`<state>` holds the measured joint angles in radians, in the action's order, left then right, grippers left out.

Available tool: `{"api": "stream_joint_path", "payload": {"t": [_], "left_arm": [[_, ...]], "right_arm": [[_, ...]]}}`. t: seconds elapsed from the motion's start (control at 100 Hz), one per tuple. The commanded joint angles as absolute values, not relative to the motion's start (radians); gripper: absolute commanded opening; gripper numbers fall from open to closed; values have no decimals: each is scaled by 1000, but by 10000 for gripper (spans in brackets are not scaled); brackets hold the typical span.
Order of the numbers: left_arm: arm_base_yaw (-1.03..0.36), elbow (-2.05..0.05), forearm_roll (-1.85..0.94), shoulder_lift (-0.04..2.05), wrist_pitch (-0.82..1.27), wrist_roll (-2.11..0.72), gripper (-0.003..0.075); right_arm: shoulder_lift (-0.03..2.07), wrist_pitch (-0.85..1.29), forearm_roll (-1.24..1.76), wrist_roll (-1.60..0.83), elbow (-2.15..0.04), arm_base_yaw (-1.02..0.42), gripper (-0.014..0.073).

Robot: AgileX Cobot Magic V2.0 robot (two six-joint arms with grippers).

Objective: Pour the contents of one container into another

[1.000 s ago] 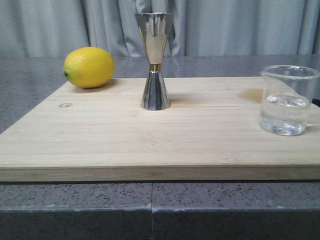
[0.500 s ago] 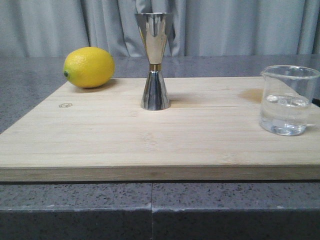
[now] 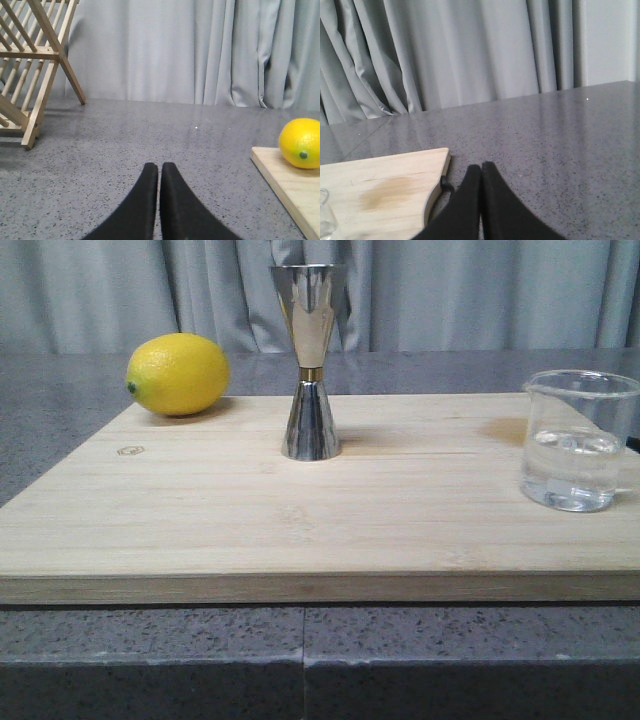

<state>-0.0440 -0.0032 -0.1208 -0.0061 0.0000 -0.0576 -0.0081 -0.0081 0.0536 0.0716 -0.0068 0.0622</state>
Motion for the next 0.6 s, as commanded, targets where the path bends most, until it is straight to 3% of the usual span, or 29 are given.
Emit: {"api": "stream_joint_path", "payload": {"t": [0.0, 0.32, 0.59], "left_arm": [[-51, -64, -151, -25, -59, -53, -19], [-51, -326, -151, 131, 146, -54, -19], [-51, -446, -149, 280, 195, -62, -19]], "right_arm": [[-20, -28, 45, 60, -88, 63, -72], [177, 200, -61, 60, -368, 63, -72], [323, 213, -151, 60, -489, 63, -72]]}}
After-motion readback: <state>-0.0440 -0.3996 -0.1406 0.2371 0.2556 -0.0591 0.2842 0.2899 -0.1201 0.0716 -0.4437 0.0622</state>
